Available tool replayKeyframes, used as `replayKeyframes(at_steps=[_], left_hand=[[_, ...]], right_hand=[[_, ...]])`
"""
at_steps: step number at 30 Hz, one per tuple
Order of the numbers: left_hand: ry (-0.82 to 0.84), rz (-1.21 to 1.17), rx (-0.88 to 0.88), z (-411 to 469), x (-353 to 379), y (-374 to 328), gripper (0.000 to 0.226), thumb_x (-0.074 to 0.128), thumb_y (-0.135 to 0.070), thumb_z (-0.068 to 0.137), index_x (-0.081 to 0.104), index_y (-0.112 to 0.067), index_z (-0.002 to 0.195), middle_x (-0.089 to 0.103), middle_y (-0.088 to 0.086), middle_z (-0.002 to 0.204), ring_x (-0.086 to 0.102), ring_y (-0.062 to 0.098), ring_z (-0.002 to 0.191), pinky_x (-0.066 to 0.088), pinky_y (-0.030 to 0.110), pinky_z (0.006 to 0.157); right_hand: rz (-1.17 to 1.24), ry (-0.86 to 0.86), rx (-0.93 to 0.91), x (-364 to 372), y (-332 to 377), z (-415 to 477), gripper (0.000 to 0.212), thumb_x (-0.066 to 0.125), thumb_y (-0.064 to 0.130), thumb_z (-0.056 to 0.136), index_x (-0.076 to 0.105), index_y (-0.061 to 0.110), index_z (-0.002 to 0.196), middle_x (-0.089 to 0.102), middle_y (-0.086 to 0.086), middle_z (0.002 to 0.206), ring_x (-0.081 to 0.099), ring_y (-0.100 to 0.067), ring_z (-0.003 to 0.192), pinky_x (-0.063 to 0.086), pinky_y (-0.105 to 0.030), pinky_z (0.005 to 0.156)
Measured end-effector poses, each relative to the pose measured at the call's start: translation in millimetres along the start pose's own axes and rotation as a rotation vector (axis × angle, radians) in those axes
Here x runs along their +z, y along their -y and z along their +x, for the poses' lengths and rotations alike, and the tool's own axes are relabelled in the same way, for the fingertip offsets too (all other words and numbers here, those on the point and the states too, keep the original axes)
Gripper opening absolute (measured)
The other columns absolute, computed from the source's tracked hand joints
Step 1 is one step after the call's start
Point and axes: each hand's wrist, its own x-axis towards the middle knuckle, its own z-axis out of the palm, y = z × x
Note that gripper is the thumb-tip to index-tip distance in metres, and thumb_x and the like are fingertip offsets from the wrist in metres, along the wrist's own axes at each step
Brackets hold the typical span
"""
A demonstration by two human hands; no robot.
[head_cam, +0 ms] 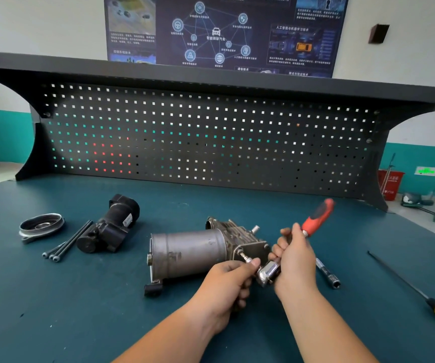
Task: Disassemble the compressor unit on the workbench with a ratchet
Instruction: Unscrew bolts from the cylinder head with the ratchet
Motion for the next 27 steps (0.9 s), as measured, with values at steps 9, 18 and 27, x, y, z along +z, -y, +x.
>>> replayKeyframes(at_steps=[9,18,27], left_hand=[[0.022,-0.003,-0.025,-1,-3,1,0.037,0.052,-0.012,0.091,0.048,-0.020,0.055,0.045,-0.008,0.046,0.034,0.004,0.038,0.026,0.015,0.038],[0.010,-0.034,-0.016,2,-2,0,0.054,0.056,-0.017,0.092,0.048,-0.020,0.039,0.040,-0.007,0.044,0.031,0.004,0.036,0.027,0.015,0.036],[0.015,-0.071,-0.024,3,2,0,0.053,0.060,-0.026,0.090,0.055,-0.019,0.038,0.042,-0.008,0.046,0.031,0.002,0.036,0.027,0.014,0.035]], right_hand=[[-0.556,0.636,-0.719,7,-1,-34,0.023,0.052,0.046,0.081,0.057,0.027,0.069,0.051,0.015,0.049,0.043,-0.001,0.044,0.033,-0.014,0.051],[-0.277,0.483,-0.427,9,4,-37,0.034,0.056,0.032,0.092,0.051,0.011,0.066,0.036,0.007,0.042,0.030,-0.004,0.038,0.027,-0.019,0.040],[0.202,-0.085,0.150,0,0,-7,0.035,0.041,0.032,0.099,0.043,0.017,0.067,0.029,0.011,0.038,0.026,-0.004,0.031,0.023,-0.015,0.033]])
